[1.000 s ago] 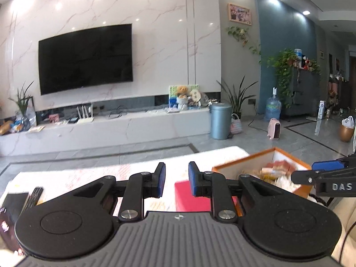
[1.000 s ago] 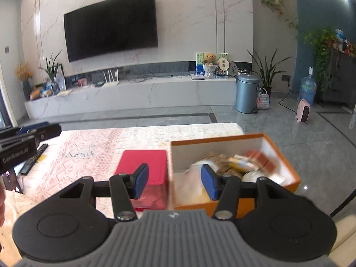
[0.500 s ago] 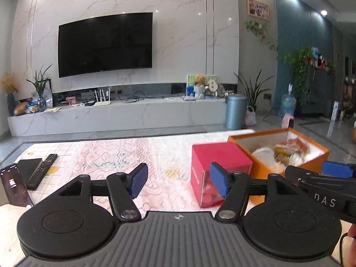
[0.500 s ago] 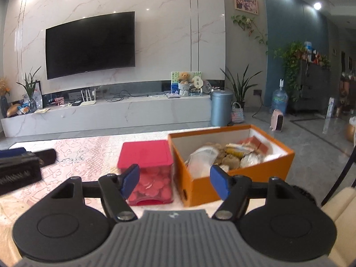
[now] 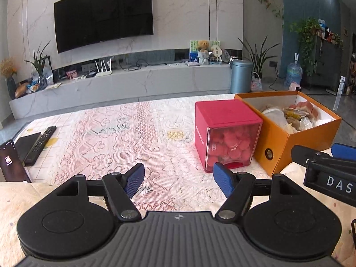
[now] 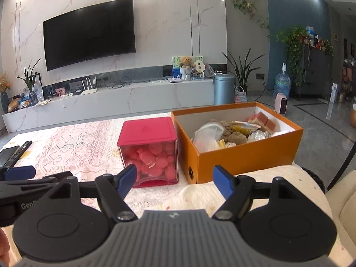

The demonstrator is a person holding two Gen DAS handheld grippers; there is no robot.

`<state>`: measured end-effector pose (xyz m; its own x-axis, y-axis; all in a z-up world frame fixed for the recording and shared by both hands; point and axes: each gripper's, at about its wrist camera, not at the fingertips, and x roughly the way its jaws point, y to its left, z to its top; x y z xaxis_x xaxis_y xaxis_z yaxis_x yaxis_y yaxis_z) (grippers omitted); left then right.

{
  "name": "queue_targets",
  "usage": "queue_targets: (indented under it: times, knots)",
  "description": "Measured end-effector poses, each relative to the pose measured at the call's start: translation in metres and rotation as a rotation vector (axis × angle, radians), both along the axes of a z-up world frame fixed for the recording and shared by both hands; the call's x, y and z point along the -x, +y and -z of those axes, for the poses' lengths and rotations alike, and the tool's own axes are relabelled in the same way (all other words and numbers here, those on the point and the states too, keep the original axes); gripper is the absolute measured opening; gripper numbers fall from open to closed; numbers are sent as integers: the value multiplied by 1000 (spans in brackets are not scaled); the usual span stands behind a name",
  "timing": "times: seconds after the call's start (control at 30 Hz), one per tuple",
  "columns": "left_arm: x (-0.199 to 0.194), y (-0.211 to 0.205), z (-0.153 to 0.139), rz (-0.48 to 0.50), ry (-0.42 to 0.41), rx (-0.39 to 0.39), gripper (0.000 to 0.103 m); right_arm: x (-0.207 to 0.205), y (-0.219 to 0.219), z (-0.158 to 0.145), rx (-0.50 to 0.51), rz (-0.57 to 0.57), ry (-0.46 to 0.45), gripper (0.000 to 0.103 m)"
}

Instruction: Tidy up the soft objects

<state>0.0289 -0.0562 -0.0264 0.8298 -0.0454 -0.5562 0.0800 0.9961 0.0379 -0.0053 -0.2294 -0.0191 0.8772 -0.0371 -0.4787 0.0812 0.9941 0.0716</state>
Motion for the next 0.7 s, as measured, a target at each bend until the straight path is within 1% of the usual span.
queue_targets:
  times: [0.27, 0.7]
  knots:
    - [3, 1, -2, -6, 5, 0, 84, 0, 0, 1, -11, 2, 4, 75]
    - [6, 5, -7, -9, -8, 3, 85, 1, 1, 1, 1, 4, -9, 75]
